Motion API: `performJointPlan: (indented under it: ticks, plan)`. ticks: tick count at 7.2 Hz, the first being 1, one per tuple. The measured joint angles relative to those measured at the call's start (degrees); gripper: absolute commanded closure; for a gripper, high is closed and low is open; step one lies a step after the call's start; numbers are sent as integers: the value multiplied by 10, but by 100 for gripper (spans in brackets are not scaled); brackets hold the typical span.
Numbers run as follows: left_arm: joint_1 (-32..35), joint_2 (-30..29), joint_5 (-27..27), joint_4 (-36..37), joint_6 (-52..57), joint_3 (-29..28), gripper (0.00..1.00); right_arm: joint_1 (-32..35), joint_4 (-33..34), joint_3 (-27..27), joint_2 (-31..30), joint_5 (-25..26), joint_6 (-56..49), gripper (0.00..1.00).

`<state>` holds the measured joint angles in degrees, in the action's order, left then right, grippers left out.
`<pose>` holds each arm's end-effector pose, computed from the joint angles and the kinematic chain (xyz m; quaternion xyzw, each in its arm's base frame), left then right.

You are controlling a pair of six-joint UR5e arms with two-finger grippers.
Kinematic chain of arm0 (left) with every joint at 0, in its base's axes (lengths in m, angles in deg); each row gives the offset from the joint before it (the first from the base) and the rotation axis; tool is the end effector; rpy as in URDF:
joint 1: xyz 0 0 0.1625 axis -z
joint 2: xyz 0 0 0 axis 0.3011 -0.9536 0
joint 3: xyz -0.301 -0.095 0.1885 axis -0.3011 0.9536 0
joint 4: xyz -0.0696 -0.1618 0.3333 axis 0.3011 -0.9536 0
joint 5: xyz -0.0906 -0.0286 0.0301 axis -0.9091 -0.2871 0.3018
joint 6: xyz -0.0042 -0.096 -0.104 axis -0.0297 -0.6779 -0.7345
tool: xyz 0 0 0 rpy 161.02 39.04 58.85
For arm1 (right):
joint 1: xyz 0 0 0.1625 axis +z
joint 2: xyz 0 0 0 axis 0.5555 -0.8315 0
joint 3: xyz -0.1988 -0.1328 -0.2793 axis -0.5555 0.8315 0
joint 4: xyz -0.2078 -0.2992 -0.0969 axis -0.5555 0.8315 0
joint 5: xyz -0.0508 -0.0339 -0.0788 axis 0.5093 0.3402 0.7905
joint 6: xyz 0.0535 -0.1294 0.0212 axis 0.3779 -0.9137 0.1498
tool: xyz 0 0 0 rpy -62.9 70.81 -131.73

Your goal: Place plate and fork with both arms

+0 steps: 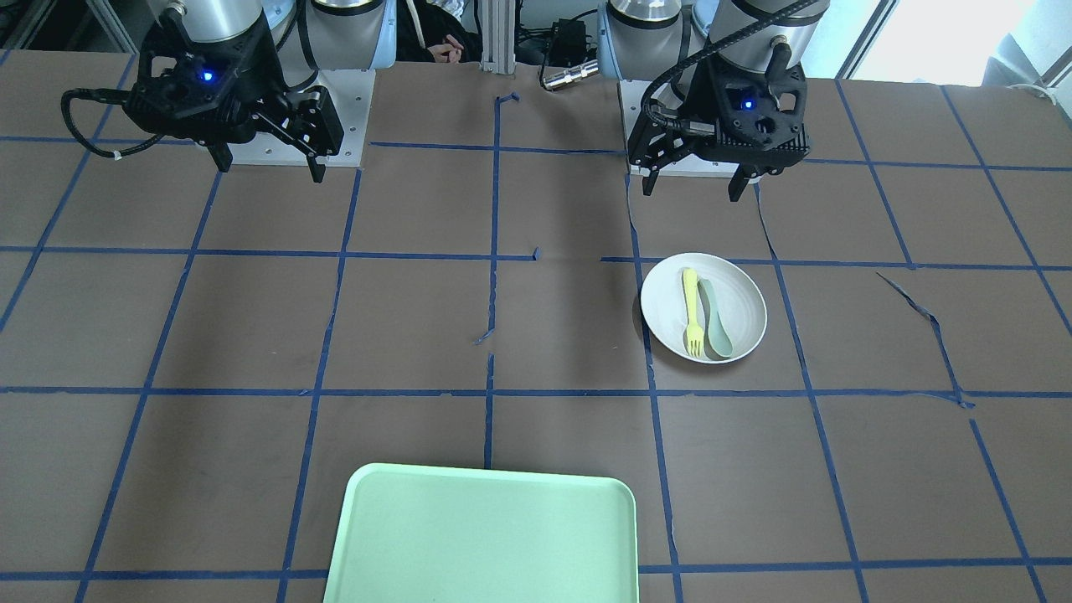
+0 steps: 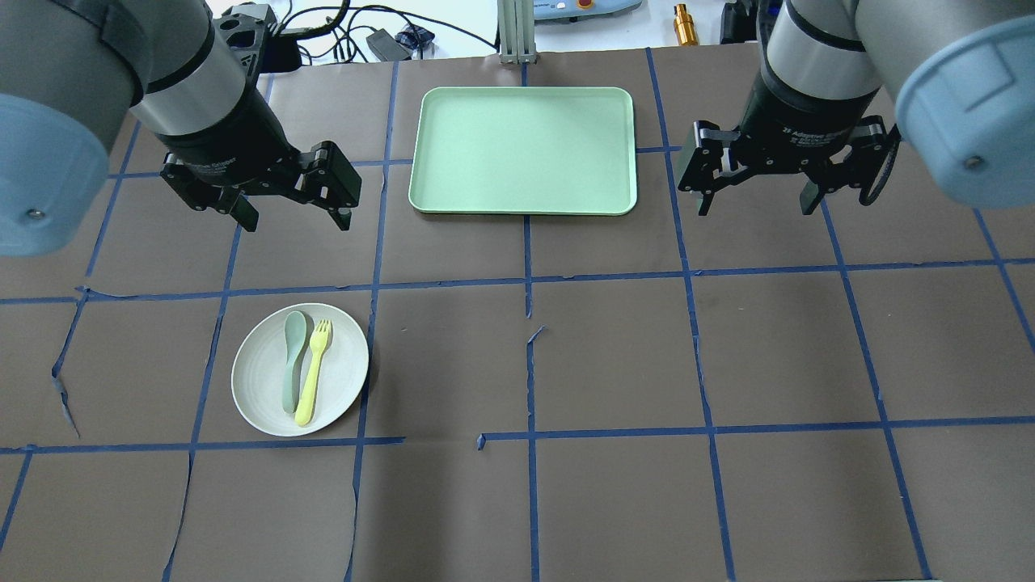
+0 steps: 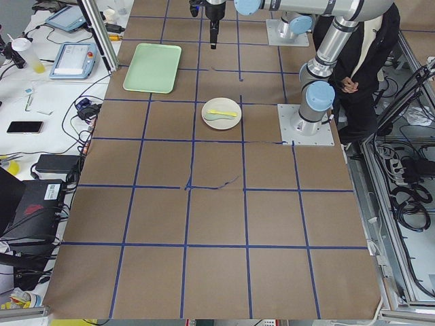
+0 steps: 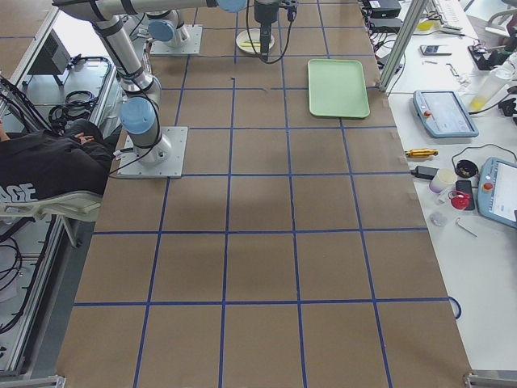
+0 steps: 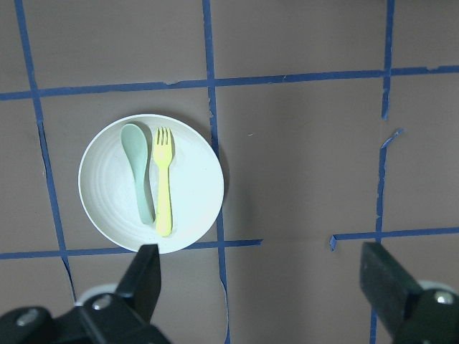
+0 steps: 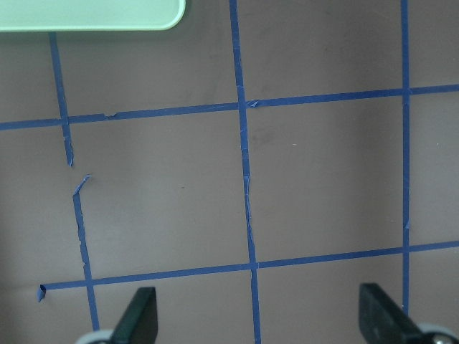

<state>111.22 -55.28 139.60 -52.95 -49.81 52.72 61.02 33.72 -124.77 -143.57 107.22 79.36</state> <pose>-0.1627 -0.4214 0.3968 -0.0189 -0.9997 0.0126 0.0075 0.1607 -0.4141 0.4058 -0.0376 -0.9989 0.0056 0.0262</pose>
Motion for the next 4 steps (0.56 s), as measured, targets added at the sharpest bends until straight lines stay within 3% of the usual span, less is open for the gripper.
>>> performJointPlan:
  ticks: [4]
  plan:
    - [0,0,4,0,0,0,0,1,0,-3,0,0,-1,0]
